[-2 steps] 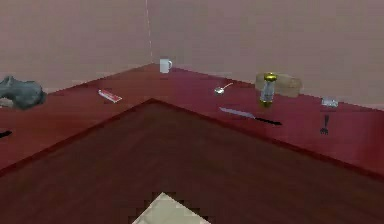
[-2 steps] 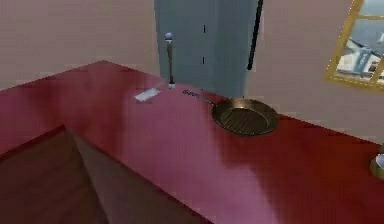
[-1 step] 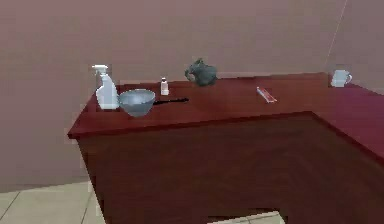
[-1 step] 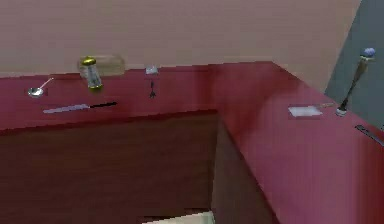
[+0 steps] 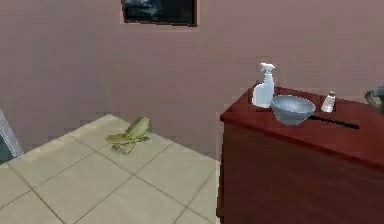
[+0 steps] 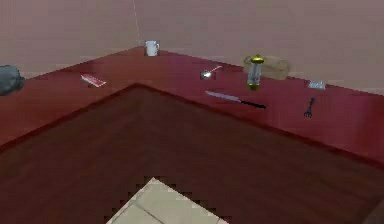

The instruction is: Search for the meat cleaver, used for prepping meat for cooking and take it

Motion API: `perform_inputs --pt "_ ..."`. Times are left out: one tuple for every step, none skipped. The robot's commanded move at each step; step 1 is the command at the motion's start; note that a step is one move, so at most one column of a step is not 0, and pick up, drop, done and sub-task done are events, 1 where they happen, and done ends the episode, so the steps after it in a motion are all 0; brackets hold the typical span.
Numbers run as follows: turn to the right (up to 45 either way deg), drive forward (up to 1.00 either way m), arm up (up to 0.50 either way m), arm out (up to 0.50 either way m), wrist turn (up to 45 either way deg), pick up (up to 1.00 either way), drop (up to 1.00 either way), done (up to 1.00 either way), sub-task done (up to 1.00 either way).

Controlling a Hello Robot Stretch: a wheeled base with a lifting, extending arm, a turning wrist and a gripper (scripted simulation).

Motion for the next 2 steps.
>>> perform_inputs --pt "-45.0 0.0 0.0 0.0 0.0 0.0 0.0 0.0 0.0" --pt "-21.0 0.0 0.0 0.0 0.0 0.0 0.0 0.0 0.0"
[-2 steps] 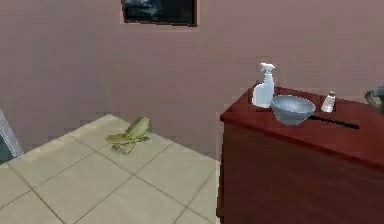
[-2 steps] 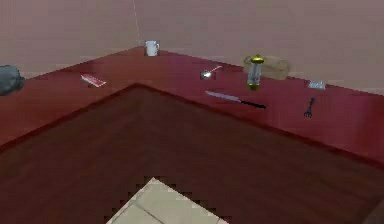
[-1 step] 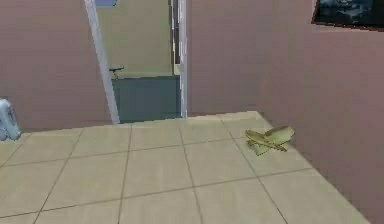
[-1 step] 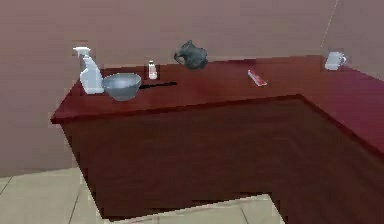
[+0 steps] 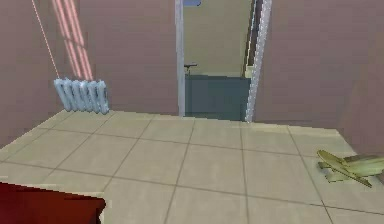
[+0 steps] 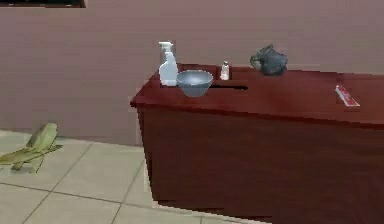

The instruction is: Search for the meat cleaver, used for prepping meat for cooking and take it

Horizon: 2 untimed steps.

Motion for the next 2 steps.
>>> perform_inputs --pt "0.0 0.5 0.0 0.0 0.0 0.0 0.0 0.0 0.0" --pt "-33.0 0.0 0.0 0.0 0.0 0.0 0.0 0.0 0.0"
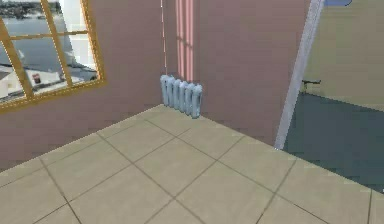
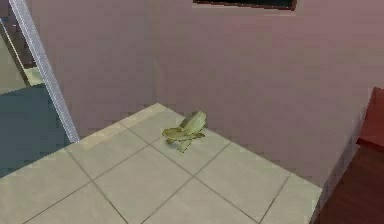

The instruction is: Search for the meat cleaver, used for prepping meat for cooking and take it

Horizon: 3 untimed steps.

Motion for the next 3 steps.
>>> perform_inputs --pt "0.0 0.2 0.0 0.0 0.0 0.0 0.0 0.0 0.0" --pt "-45.0 0.0 0.0 0.0 0.0 0.0 0.0 0.0 0.0" --pt "-3.0 0.0 0.0 0.0 0.0 0.0 0.0 0.0 0.0"
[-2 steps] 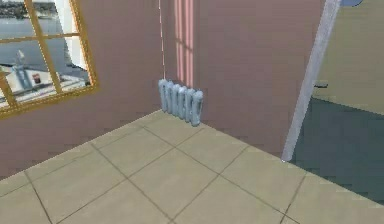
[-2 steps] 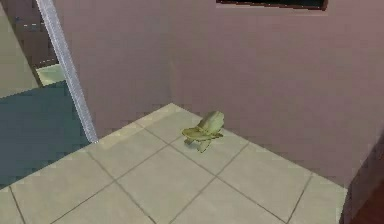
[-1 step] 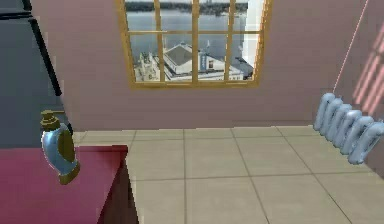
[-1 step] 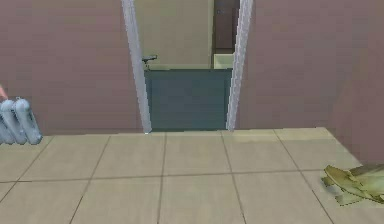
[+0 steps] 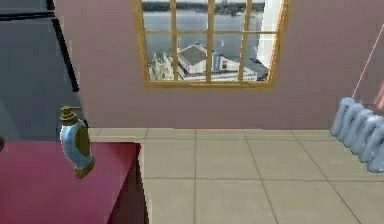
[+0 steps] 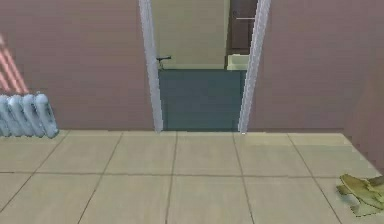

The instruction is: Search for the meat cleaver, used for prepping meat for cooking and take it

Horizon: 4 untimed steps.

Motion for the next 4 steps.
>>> perform_inputs --pt "0.0 0.8 0.0 0.0 0.0 0.0 0.0 0.0 0.0" --pt "-39.0 0.0 0.0 0.0 0.0 0.0 0.0 0.0 0.0" --pt "0.0 0.15 0.0 0.0 0.0 0.0 0.0 0.0 0.0" --pt "-45.0 0.0 0.0 0.0 0.0 0.0 0.0 0.0 0.0"
